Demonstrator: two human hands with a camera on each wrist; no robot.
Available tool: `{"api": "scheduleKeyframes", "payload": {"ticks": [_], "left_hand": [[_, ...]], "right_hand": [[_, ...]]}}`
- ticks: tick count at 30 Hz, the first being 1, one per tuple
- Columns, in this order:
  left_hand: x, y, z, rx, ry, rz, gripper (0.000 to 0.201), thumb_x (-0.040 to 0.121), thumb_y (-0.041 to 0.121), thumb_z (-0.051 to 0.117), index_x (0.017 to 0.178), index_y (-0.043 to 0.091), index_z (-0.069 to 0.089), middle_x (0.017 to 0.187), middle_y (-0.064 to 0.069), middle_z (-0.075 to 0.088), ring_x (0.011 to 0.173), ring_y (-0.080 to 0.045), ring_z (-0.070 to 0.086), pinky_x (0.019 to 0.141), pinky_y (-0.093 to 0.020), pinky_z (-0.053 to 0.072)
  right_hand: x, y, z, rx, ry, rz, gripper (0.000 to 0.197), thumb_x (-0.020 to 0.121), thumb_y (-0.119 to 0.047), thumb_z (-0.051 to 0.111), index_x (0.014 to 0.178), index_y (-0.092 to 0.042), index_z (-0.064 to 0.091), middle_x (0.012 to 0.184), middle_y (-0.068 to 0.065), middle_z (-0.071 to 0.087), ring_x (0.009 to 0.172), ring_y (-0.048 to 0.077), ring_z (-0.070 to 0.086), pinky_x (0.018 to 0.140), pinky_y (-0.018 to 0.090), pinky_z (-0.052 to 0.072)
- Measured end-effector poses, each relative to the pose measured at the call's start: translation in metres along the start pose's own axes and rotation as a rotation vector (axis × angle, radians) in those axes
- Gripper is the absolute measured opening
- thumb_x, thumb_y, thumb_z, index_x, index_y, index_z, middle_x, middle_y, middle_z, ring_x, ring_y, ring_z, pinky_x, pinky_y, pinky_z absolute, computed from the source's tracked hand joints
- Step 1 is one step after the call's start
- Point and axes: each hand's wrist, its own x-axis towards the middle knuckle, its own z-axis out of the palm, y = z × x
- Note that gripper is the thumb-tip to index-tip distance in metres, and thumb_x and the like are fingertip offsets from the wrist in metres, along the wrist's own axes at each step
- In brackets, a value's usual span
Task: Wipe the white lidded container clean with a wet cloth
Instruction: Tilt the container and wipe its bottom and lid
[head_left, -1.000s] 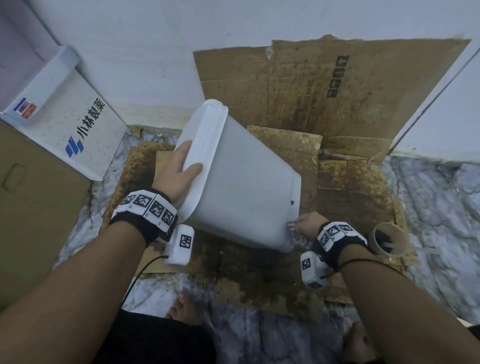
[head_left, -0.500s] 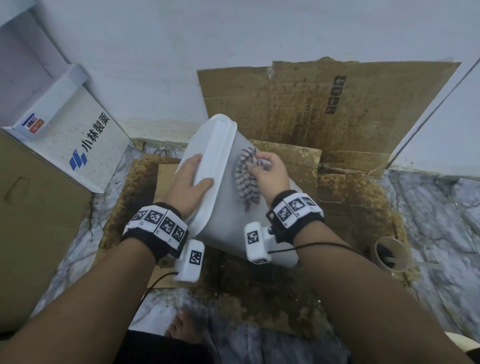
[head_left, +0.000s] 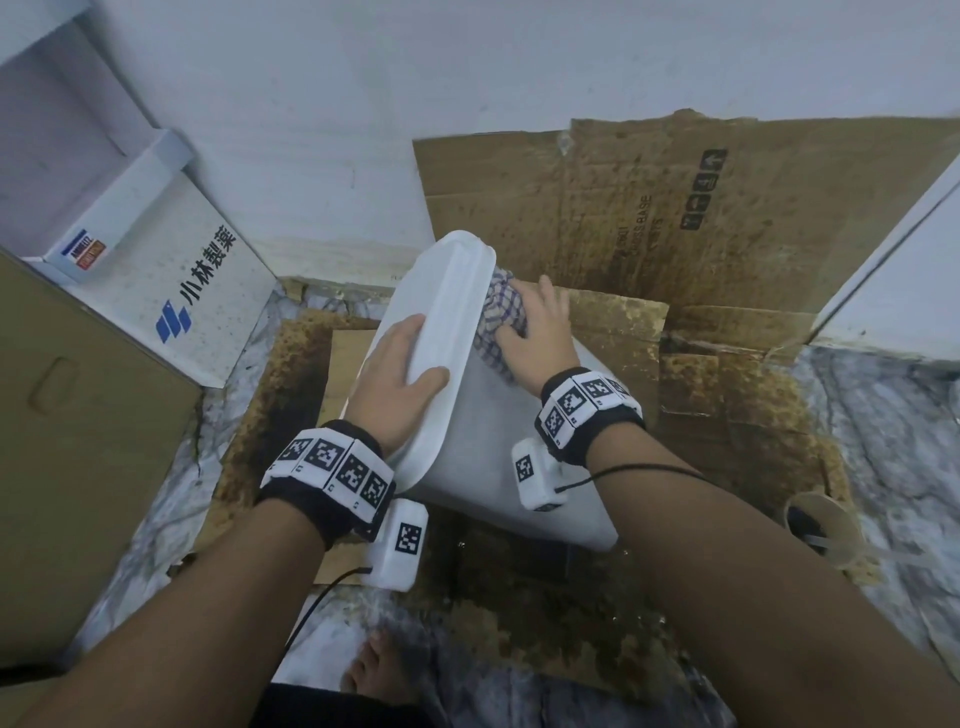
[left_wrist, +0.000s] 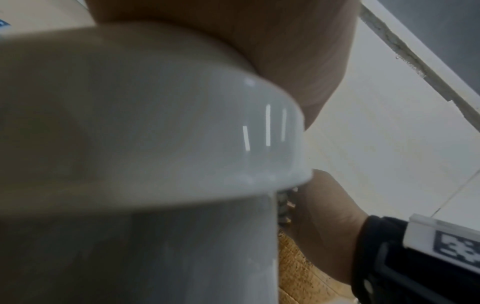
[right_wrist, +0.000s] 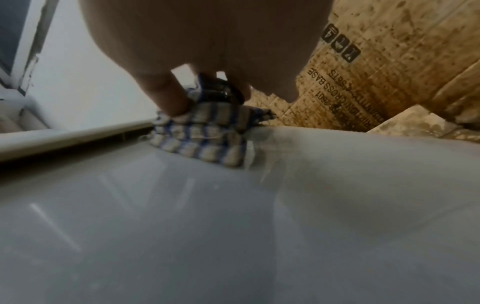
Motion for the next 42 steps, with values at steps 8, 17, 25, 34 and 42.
{"api": "scheduleKeyframes", "payload": {"ticks": [8, 17, 25, 34, 42], "left_hand": [[0.002, -0.009, -0.005, -0.045, -0.011, -0.043, 0.072, 0.078, 0.042, 0.052, 0.145, 0.031, 0.030, 0.146, 0.005, 0.038, 0.132, -0.020, 0.041, 0.110, -0.050, 0.034], [0.002, -0.008, -0.004, -0.046, -0.006, -0.042, 0.073, 0.078, 0.041, 0.053, 0.146, 0.030, 0.029, 0.147, 0.006, 0.036, 0.133, -0.019, 0.040, 0.110, -0.049, 0.034], [0.000, -0.006, -0.009, -0.037, 0.022, -0.073, 0.072, 0.076, 0.037, 0.051, 0.145, 0.025, 0.034, 0.145, 0.004, 0.038, 0.130, -0.018, 0.040, 0.111, -0.047, 0.034], [-0.002, -0.017, -0.018, -0.071, -0.014, -0.147, 0.072, 0.074, 0.049, 0.052, 0.142, 0.043, 0.032, 0.143, 0.009, 0.045, 0.122, -0.020, 0.051, 0.103, -0.051, 0.043], [-0.003, -0.016, -0.020, -0.181, 0.017, -0.187, 0.062, 0.077, 0.036, 0.055, 0.135, 0.052, 0.042, 0.132, 0.014, 0.057, 0.113, -0.021, 0.059, 0.098, -0.051, 0.048]], "right_hand": [[0.006, 0.010, 0.007, -0.075, -0.011, -0.147, 0.065, 0.091, -0.018, 0.048, 0.151, -0.021, 0.024, 0.148, 0.010, 0.039, 0.136, 0.028, 0.035, 0.117, 0.052, 0.015], [0.028, 0.008, 0.020, 0.108, 0.221, -0.107, 0.047, 0.092, -0.030, 0.052, 0.138, -0.026, 0.045, 0.124, 0.012, 0.059, 0.114, 0.034, 0.052, 0.102, 0.043, 0.039], [0.022, 0.019, 0.025, -0.077, 0.074, -0.128, 0.058, 0.099, -0.022, 0.047, 0.152, -0.030, 0.023, 0.155, 0.010, 0.032, 0.133, 0.033, 0.035, 0.110, 0.035, 0.025], [0.021, 0.052, 0.028, -0.060, 0.027, -0.035, 0.058, 0.098, -0.012, 0.049, 0.151, -0.025, 0.028, 0.159, 0.010, 0.024, 0.140, 0.032, 0.031, 0.114, 0.032, 0.024], [0.014, 0.108, 0.008, -0.056, 0.053, 0.146, 0.055, 0.097, -0.011, 0.049, 0.148, -0.023, 0.035, 0.153, 0.008, 0.036, 0.136, 0.032, 0.038, 0.112, 0.030, 0.028]]}}
